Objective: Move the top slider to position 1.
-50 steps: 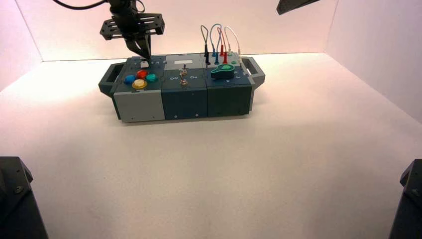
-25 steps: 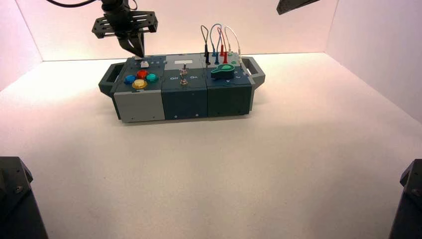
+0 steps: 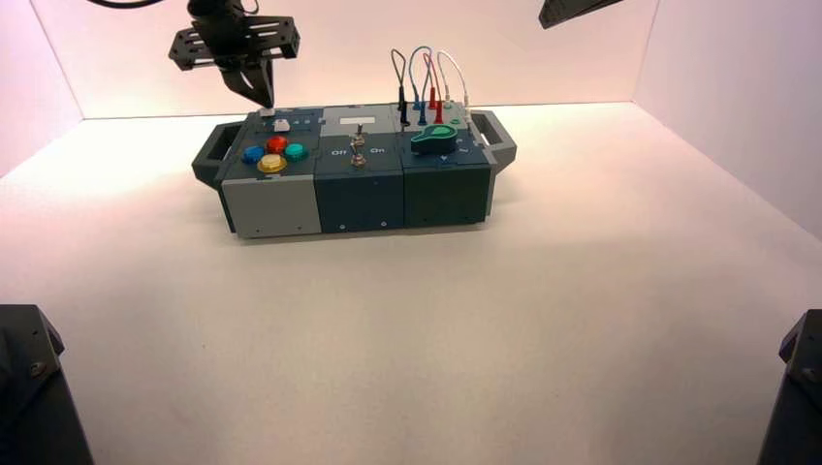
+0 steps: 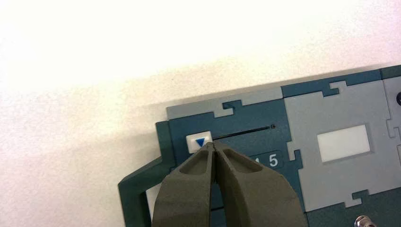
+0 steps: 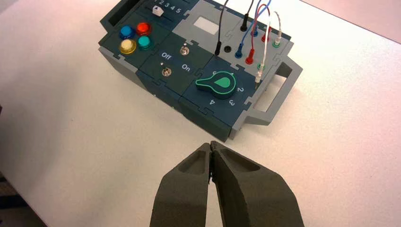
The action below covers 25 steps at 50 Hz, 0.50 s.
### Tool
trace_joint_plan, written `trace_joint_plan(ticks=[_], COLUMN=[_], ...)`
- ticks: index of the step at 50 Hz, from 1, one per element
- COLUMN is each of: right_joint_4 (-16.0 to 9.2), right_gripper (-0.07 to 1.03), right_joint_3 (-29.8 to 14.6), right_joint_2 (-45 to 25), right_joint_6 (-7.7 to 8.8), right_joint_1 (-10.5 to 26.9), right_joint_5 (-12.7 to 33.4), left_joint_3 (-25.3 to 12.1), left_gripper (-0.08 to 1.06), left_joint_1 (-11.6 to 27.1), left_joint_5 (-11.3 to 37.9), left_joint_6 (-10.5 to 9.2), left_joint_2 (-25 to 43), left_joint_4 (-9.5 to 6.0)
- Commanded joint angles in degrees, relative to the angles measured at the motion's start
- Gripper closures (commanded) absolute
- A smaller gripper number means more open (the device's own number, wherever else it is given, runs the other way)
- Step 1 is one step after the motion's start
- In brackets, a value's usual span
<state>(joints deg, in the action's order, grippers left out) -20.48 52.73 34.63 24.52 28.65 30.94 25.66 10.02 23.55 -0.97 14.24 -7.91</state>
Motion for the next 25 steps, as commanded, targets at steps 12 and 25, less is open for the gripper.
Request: trace_joint_plan(ticks=[12, 25], right_joint_4=[1.05, 2.46], right_gripper=[0.98, 0.98], right_joint_3=[-0.26, 0.18], right_joint_2=[-0.53, -2.37], right_joint_6=[0.26, 0.26], right_joint_1=[0.09, 0.00], right_joint_5=[-1.76, -3.25], left_joint_3=[-1.32, -0.53], left_gripper=[1.01, 1.01], left_joint_1=[-0.18, 0.18], left_joint_5=[11.87, 20.39], left_joint_6=[2.20, 7.03], left_joint_2=[-8.17, -10.90], left_joint_4=[0.18, 0.09])
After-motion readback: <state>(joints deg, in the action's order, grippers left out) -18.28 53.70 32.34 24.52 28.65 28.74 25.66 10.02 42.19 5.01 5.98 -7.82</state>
